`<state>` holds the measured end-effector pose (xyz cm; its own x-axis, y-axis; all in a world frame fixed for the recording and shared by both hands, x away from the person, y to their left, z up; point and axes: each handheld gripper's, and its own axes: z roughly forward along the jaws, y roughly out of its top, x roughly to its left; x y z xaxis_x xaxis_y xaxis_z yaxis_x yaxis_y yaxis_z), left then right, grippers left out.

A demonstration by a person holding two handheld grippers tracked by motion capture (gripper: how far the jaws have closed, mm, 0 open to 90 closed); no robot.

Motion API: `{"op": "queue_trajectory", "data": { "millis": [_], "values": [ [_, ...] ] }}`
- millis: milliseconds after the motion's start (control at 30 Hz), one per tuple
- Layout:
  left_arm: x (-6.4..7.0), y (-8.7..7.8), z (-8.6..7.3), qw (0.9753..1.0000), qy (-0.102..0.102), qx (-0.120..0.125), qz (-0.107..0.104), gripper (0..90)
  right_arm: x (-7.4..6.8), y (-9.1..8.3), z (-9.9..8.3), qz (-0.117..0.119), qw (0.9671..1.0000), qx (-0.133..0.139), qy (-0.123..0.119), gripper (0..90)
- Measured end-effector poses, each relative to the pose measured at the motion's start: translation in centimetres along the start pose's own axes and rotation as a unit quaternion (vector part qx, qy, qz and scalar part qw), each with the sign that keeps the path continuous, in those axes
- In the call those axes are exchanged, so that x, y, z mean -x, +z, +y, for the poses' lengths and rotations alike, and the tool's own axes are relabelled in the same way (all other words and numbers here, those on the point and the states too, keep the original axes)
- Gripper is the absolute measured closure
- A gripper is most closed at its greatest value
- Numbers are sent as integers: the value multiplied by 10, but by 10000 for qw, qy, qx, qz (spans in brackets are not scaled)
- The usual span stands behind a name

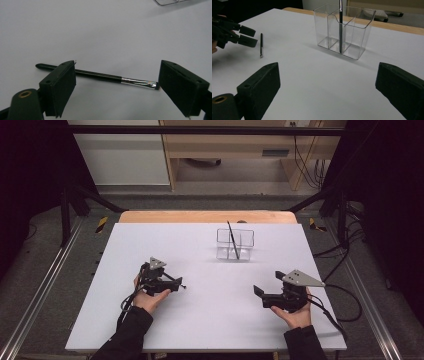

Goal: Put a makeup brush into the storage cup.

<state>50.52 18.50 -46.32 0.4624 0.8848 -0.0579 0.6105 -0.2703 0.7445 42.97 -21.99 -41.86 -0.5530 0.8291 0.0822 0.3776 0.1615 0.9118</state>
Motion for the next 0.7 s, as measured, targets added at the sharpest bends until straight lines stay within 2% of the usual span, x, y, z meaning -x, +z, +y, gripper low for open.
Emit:
{"op": "queue_trajectory", "data": {
  "millis": [167,500,700],
  "values": [
    [3,7,-1,9999,-27,-51,98,164,0,0,0,3,10000,0,-10,63],
    [6,17,-3,9991,-247,-121,317,231,0,0,0,-5,10000,-6,-25,63],
    [9,20,-5,9987,-216,-200,420,268,0,1,0,1,10000,-9,-34,63]
  ]
}}
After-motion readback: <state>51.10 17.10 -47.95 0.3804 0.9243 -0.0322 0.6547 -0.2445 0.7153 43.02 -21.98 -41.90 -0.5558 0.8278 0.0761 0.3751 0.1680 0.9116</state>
